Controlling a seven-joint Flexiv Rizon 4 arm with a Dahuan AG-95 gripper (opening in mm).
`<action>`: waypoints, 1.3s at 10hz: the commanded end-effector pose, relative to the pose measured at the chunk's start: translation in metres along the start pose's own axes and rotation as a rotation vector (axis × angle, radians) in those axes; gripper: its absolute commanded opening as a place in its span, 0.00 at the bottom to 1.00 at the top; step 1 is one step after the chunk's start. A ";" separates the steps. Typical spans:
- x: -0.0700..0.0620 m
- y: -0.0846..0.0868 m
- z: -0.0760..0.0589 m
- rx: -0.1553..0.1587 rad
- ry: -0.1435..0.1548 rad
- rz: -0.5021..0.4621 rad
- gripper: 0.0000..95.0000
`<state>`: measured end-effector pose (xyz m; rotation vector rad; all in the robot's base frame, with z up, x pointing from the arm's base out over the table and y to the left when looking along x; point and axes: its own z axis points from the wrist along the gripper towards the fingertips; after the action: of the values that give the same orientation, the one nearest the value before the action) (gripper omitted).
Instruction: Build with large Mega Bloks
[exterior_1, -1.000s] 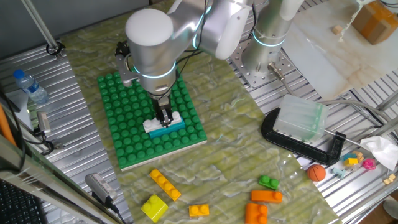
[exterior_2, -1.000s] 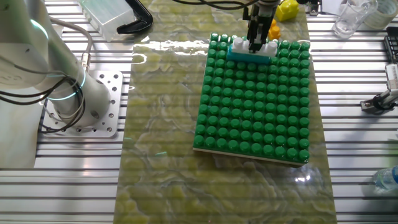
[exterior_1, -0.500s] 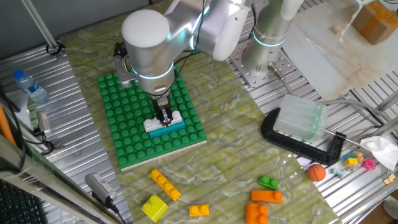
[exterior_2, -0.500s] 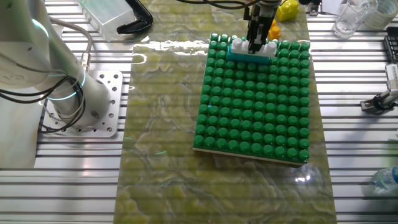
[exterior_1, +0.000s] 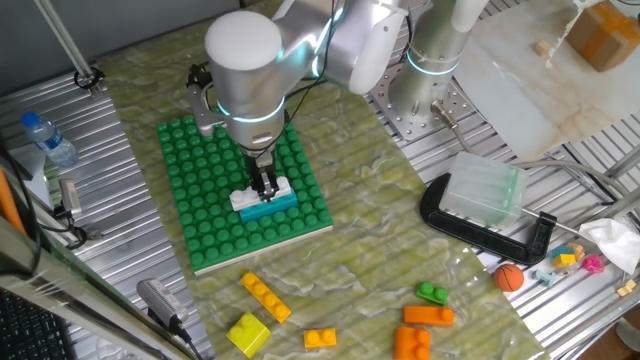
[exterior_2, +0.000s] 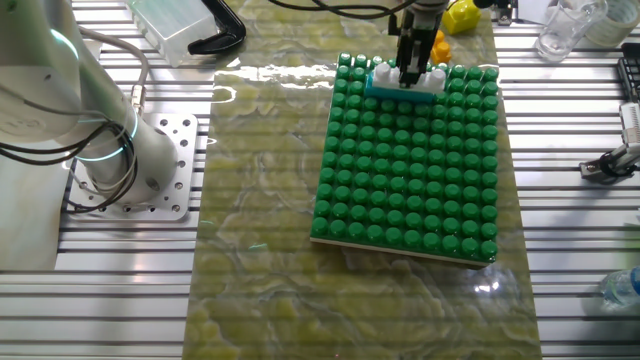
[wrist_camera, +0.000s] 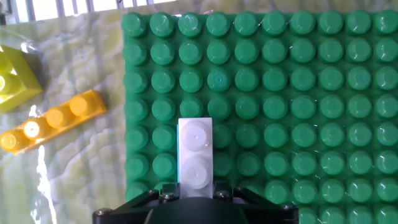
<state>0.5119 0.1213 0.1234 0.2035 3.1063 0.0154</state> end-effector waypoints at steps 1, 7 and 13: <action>-0.002 0.000 0.021 -0.017 -0.016 0.003 0.00; 0.001 0.013 0.025 -0.009 -0.009 0.010 0.00; 0.000 0.005 0.018 0.001 -0.002 0.019 0.00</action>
<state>0.5145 0.1271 0.1232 0.2234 3.0978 -0.0077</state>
